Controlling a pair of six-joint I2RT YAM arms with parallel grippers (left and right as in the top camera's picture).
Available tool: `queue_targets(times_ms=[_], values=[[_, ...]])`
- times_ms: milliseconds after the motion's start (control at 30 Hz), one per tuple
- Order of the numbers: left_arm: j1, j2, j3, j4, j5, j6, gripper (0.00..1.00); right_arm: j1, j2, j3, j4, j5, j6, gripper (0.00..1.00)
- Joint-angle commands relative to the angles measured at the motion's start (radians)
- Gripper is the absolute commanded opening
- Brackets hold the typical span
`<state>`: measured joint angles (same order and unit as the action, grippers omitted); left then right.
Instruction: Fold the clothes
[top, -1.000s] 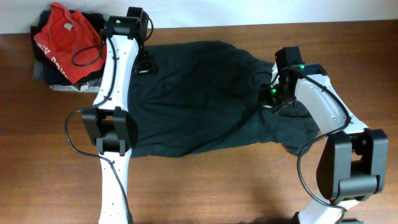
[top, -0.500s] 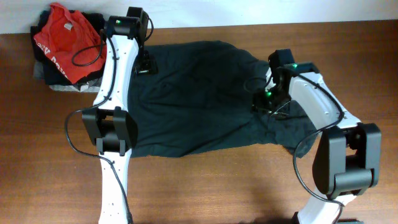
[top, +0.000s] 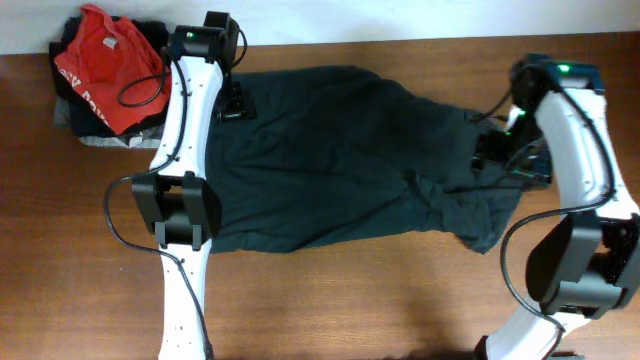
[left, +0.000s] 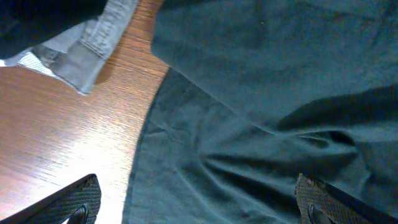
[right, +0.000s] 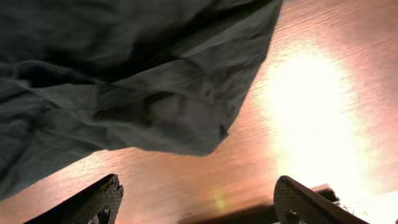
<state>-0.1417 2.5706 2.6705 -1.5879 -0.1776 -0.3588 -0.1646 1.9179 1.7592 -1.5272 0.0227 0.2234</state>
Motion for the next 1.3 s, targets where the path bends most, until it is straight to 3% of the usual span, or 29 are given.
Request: queue_targets(times_ms=[0,467,1000,1167,1200,1267], values=[[0.005,-0.014,0.014,0.003,0.029,0.009,0.99,-0.031,-0.003,-0.048,0.027,-0.135,-0.158,0.83],[0.005,-0.014,0.014,0.005,0.028,0.009,0.99,-0.046,-0.001,-0.367,0.359,-0.222,-0.205,0.89],[0.005,-0.014,0.014,0.005,0.028,0.009,1.00,-0.047,0.002,-0.451,0.451,-0.183,-0.206,0.89],[0.005,-0.014,0.014,0.006,0.028,0.009,1.00,-0.047,0.002,-0.458,0.470,-0.184,-0.205,0.81],[0.005,-0.014,0.014,0.006,0.028,0.009,0.99,-0.047,0.002,-0.458,0.474,-0.184,-0.205,0.77],[0.005,-0.013,0.014,0.006,0.028,0.009,1.00,-0.047,0.002,-0.458,0.480,-0.184,-0.205,0.60]])
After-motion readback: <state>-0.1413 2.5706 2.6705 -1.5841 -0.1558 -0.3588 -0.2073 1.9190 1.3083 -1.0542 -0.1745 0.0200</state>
